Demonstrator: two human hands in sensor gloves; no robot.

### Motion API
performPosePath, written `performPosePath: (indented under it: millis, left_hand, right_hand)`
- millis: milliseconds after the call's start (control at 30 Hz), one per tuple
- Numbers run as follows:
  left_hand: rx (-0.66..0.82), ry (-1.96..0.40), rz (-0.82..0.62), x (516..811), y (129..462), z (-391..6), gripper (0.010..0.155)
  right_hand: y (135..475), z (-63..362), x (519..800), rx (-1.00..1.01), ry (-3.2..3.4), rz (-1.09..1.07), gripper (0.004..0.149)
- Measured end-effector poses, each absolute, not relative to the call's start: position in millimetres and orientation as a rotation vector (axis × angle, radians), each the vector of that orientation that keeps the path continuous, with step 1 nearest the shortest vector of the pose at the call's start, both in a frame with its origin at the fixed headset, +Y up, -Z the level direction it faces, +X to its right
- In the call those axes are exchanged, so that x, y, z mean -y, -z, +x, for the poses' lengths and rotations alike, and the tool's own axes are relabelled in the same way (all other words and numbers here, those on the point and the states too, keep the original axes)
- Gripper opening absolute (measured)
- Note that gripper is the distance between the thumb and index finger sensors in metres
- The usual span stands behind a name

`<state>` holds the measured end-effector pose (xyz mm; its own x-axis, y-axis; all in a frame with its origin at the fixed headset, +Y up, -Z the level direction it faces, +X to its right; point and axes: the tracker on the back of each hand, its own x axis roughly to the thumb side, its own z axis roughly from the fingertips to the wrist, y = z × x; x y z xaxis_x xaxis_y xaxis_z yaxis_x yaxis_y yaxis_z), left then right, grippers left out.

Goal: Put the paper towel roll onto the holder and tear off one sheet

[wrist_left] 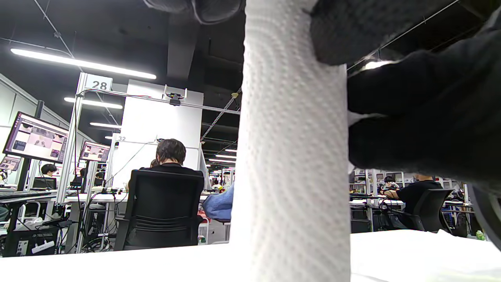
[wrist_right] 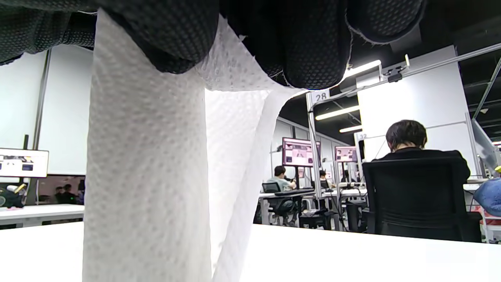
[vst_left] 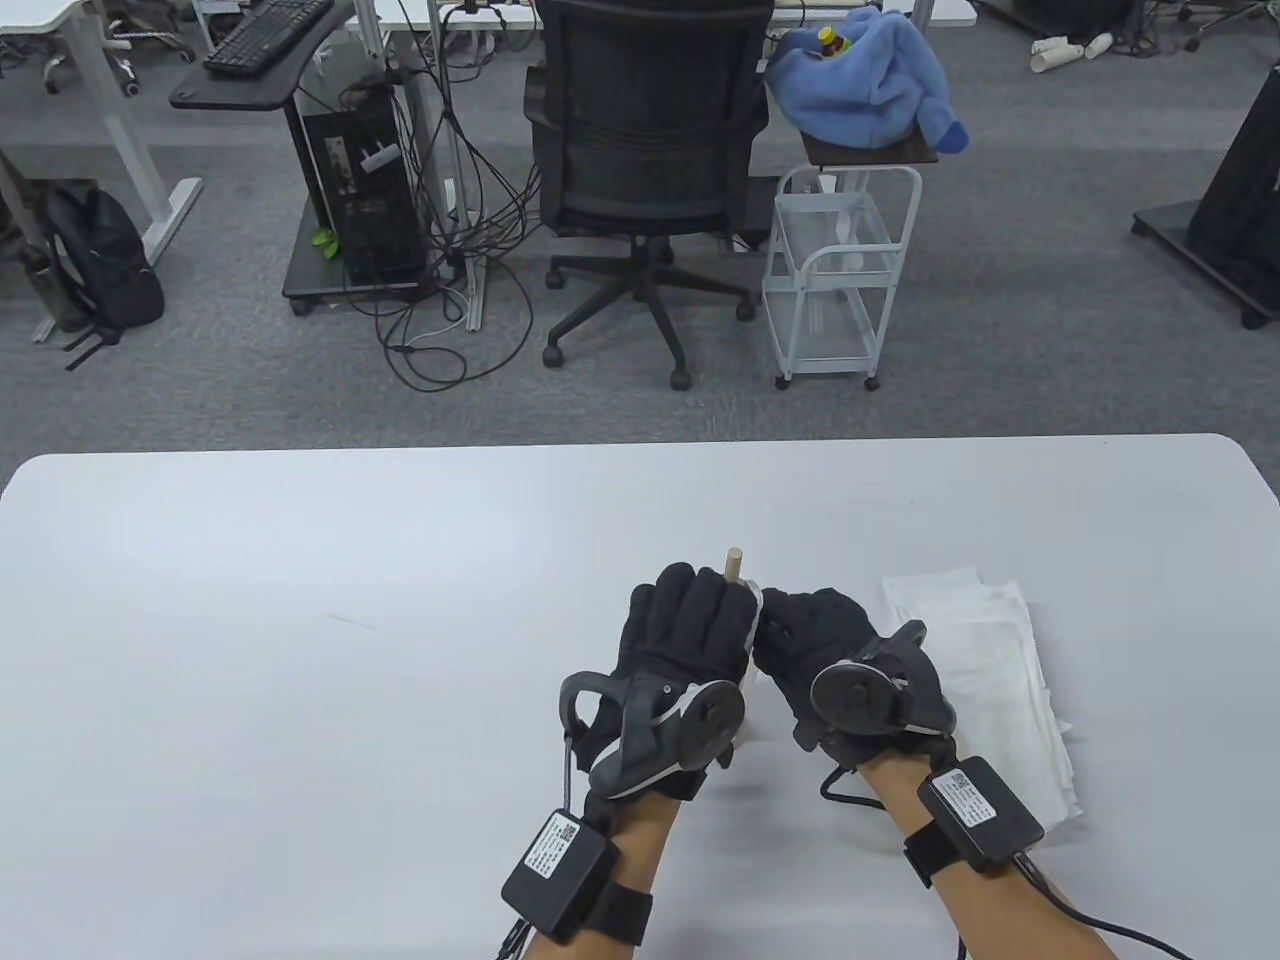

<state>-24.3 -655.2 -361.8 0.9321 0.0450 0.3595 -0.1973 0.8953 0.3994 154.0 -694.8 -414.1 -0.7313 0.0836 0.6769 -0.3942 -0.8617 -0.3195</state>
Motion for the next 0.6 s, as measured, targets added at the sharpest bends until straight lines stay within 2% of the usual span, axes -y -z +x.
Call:
performPosePath:
  millis: [600]
  left_hand:
    - [0.337, -0.148, 0.436, 656, 362, -24, 0.069]
  right_hand:
    - [420, 155, 716, 0.505, -2.652, 1.019, 0.039]
